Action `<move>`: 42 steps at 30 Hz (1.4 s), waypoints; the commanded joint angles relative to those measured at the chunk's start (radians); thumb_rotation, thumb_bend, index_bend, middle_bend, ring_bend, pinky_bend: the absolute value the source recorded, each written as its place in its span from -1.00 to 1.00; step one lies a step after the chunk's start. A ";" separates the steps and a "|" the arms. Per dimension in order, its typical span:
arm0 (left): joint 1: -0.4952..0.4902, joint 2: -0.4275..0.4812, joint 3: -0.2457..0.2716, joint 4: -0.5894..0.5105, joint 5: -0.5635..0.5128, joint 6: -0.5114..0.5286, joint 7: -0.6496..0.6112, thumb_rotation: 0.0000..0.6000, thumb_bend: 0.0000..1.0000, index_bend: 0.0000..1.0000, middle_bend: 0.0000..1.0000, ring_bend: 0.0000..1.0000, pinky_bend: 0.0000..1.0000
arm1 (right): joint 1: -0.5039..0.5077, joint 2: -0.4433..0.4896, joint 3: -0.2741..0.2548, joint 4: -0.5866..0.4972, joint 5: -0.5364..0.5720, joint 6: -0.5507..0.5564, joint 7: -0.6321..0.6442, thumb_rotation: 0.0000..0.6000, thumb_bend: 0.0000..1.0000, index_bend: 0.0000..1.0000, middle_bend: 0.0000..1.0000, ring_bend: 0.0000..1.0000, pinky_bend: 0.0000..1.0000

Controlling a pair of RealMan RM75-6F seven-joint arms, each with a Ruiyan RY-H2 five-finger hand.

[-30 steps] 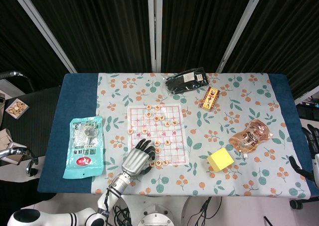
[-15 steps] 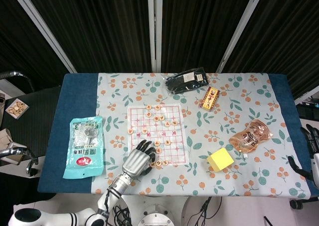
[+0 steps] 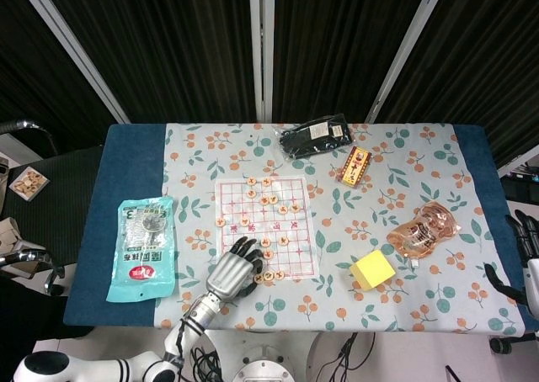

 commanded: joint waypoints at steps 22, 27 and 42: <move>-0.026 0.073 -0.054 -0.090 0.023 0.037 -0.029 1.00 -0.43 0.05 -0.51 -0.86 -0.81 | -0.003 0.003 0.003 -0.011 -0.003 0.009 -0.005 1.00 -0.53 -1.00 -1.00 -1.00 -1.00; -0.069 0.040 -0.084 -0.043 0.005 -0.011 -0.061 1.00 -0.43 0.05 -0.51 -0.86 -0.81 | -0.009 0.005 0.003 -0.008 0.003 0.015 -0.003 1.00 -0.53 -1.00 -1.00 -1.00 -1.00; -0.144 -0.055 -0.108 0.095 -0.004 -0.058 -0.104 1.00 -0.43 0.05 -0.51 -0.86 -0.81 | -0.014 0.004 0.008 0.014 0.018 0.011 0.024 1.00 -0.53 -1.00 -1.00 -1.00 -1.00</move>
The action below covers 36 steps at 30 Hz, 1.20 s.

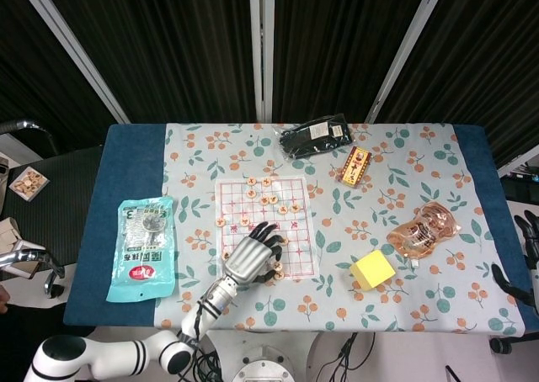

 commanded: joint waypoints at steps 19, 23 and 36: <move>-0.007 -0.001 0.025 0.060 -0.013 0.000 -0.025 1.00 -0.43 -0.02 -0.51 -0.86 -0.81 | 0.004 0.000 0.001 -0.003 0.007 -0.017 -0.012 1.00 -0.53 -1.00 -1.00 -1.00 -1.00; -0.006 0.004 0.030 0.063 -0.011 0.003 -0.025 1.00 -0.43 -0.05 -0.51 -0.87 -0.82 | 0.005 0.001 0.002 -0.006 0.009 -0.020 -0.016 1.00 -0.52 -1.00 -1.00 -1.00 -1.00; -0.003 0.032 0.043 0.023 0.002 0.021 -0.028 1.00 -0.43 -0.26 -0.53 -0.88 -0.81 | 0.006 0.002 0.003 -0.017 0.007 -0.020 -0.029 1.00 -0.52 -1.00 -1.00 -1.00 -1.00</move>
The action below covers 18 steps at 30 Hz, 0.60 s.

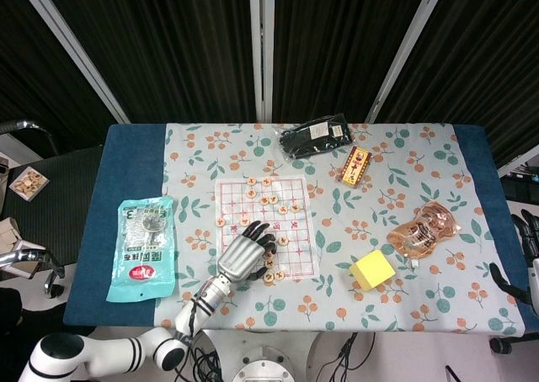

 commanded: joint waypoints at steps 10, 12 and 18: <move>0.071 0.128 0.006 -0.158 0.043 0.154 0.056 1.00 -0.43 -0.34 -0.54 -0.88 -0.81 | -0.002 0.005 -0.001 -0.013 -0.011 0.011 -0.005 1.00 -0.52 -1.00 -1.00 -1.00 -1.00; 0.126 0.197 0.026 -0.225 0.060 0.239 0.080 1.00 -0.44 -0.36 -0.54 -0.88 -0.81 | -0.002 0.006 -0.004 -0.016 -0.019 0.014 -0.011 1.00 -0.52 -1.00 -1.00 -1.00 -1.00; 0.341 0.399 0.145 -0.313 0.123 0.512 0.048 1.00 -0.49 -0.65 -0.58 -0.88 -0.83 | -0.004 -0.010 -0.014 -0.016 -0.038 0.021 -0.037 1.00 -0.52 -1.00 -1.00 -1.00 -1.00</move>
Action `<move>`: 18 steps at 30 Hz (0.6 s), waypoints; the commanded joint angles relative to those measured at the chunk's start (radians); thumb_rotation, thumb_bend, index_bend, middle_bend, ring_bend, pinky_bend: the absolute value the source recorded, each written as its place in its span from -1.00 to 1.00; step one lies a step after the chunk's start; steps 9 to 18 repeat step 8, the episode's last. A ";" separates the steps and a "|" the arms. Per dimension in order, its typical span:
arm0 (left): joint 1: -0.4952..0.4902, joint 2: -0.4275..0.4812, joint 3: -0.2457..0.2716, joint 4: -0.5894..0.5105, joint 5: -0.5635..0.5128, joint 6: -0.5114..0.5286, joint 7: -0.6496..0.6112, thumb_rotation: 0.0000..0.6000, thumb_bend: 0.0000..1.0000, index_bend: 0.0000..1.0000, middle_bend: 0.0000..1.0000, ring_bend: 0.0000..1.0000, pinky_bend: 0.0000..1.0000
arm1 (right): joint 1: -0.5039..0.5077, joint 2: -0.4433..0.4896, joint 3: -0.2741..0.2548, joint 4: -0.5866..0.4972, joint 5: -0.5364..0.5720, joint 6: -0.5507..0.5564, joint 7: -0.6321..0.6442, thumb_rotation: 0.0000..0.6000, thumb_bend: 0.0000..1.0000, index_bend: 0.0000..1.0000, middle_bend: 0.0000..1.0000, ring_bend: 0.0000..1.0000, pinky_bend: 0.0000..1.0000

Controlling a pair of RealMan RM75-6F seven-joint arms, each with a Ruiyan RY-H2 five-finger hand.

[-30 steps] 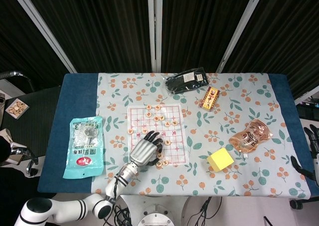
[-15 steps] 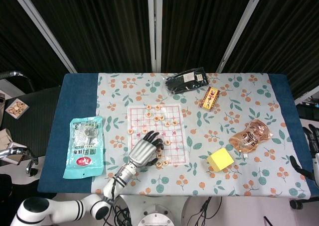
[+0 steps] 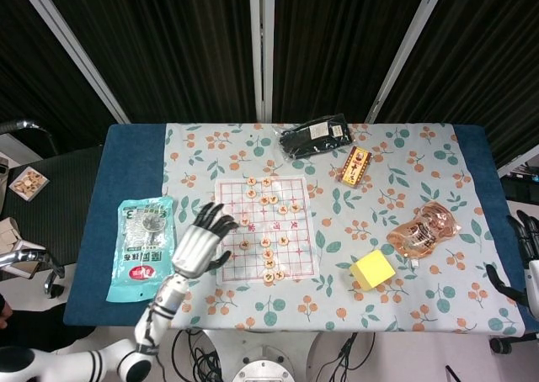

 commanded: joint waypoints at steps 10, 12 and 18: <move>0.375 0.292 0.198 0.022 0.042 0.361 -0.175 1.00 -0.57 -0.69 -0.66 -0.95 -0.87 | 0.005 -0.057 -0.042 0.036 -0.021 -0.044 -0.037 1.00 -0.53 -1.00 -1.00 -1.00 -1.00; 0.375 0.292 0.198 0.022 0.042 0.361 -0.175 1.00 -0.57 -0.69 -0.66 -0.95 -0.87 | 0.005 -0.057 -0.042 0.036 -0.021 -0.044 -0.037 1.00 -0.53 -1.00 -1.00 -1.00 -1.00; 0.375 0.292 0.198 0.022 0.042 0.361 -0.175 1.00 -0.57 -0.69 -0.66 -0.95 -0.87 | 0.005 -0.057 -0.042 0.036 -0.021 -0.044 -0.037 1.00 -0.53 -1.00 -1.00 -1.00 -1.00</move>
